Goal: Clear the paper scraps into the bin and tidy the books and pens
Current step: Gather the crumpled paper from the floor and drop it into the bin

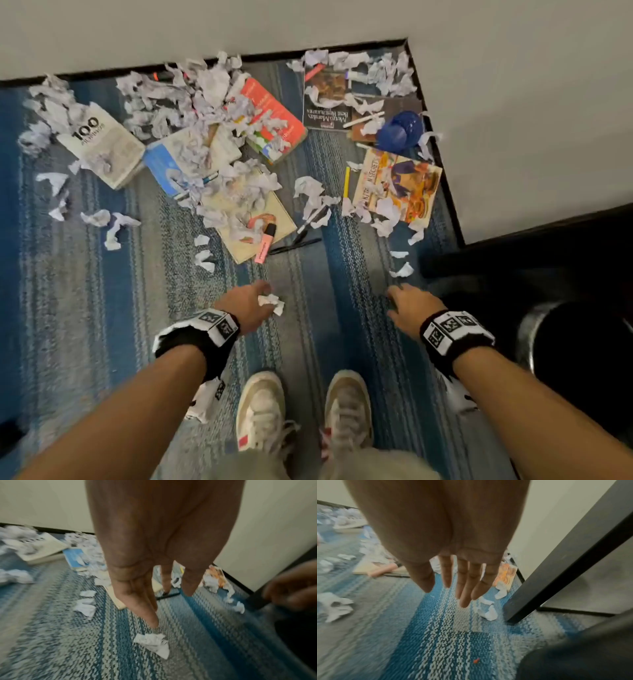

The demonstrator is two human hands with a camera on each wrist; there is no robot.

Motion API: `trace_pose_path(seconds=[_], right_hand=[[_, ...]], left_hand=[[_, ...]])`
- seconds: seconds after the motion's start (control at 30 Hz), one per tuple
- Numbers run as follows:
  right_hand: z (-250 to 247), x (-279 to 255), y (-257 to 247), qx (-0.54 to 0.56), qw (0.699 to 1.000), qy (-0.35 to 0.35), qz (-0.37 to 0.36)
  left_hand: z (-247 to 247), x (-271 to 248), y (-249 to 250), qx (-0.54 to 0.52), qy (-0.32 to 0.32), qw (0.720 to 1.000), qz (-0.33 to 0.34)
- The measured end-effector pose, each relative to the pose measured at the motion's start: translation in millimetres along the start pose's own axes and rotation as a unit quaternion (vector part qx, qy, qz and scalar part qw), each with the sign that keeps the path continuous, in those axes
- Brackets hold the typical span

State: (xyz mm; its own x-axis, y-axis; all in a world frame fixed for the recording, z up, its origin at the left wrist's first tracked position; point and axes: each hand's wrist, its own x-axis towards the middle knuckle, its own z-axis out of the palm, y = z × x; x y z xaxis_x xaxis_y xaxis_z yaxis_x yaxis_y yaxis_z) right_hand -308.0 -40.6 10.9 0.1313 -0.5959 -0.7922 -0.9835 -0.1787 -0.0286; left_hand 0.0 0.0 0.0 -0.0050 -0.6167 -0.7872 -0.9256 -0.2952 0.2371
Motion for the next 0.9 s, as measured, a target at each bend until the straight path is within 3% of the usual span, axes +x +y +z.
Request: trace_pose_path(seconds=[0.13,0.23,0.33,0.47,0.63,0.8,0.9], right_hand=[[39.8,85.2,0.1,0.007,0.989,0.130,0.063],[65.8,126.9,7.2,-0.072,0.975,0.179,0.113],[76.8,149.4,17.6,-0.100,0.968,0.178,0.150],[74.7,164.3,33.5,-0.105,0.969,0.189,0.123],[60.3,161.7,40.7,-0.103,0.972,0.200,0.069],[43.3,160.6,37.7,0.003,0.974,0.220,0.045],[32.3,160.7,34.3,0.046,0.960,0.275,0.032]], left_hand=[[50.7,76.1,-17.8,0.033,0.031,0.998,-0.031],[79.0,106.9,-22.6,0.070,0.023,0.997,0.032],[87.5,124.5,-29.3,0.062,0.044,0.992,0.097],[83.4,139.5,-37.2,0.072,0.064,0.984,0.147],[59.8,129.9,-8.0,0.055,0.114,0.975,0.183],[18.7,139.5,31.5,0.068,0.176,0.963,0.194],[-2.8,145.3,48.3,0.106,0.205,0.958,0.172]])
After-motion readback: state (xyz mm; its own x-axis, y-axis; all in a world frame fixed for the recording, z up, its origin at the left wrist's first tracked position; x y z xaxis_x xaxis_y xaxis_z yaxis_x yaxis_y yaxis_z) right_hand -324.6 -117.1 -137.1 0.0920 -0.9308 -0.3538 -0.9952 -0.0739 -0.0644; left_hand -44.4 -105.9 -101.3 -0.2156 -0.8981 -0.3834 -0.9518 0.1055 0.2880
